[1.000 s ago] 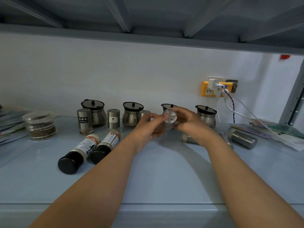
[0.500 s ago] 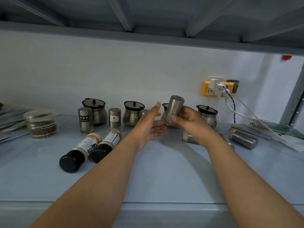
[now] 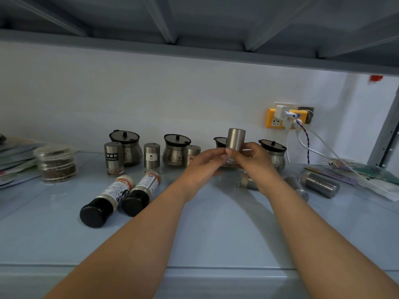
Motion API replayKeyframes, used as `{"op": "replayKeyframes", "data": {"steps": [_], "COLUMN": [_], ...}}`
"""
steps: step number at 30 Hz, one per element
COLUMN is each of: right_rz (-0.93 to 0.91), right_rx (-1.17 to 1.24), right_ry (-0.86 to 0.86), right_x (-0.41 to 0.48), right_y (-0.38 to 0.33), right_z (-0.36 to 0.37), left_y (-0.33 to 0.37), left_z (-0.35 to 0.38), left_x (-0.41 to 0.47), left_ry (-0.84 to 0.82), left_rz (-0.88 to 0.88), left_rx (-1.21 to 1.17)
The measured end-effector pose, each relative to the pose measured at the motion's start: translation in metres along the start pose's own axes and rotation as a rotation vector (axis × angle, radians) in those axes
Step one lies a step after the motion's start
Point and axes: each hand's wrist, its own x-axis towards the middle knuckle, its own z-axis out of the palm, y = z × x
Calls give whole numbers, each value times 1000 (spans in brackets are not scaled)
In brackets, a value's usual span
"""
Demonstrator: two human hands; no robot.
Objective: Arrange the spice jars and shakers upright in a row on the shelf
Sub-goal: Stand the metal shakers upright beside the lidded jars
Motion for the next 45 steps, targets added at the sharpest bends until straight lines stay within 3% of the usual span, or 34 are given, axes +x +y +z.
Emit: {"op": "replayKeyframes", "data": {"steps": [11,31,36,42,45], "right_rz": [-53,116,89,-18,-33], "right_rx": [-124,370,325,108,69], "right_ry": [33,-94,-97,-49,-34], "right_x": [-5,-3,-2,-2,-3], "right_y": [-5,-6,-4,-3,-3], "right_z": [5,6,7,7,6], "left_y": [-4,-2,-5,-6,-4], "left_z": [5,4,3,5,10], "left_x": [5,0,2,6,7], "left_ry": [11,49,50,234,207], "left_rz": [-71,-99,-61,-20,4], "left_rx": [16,71,136,166,171]}}
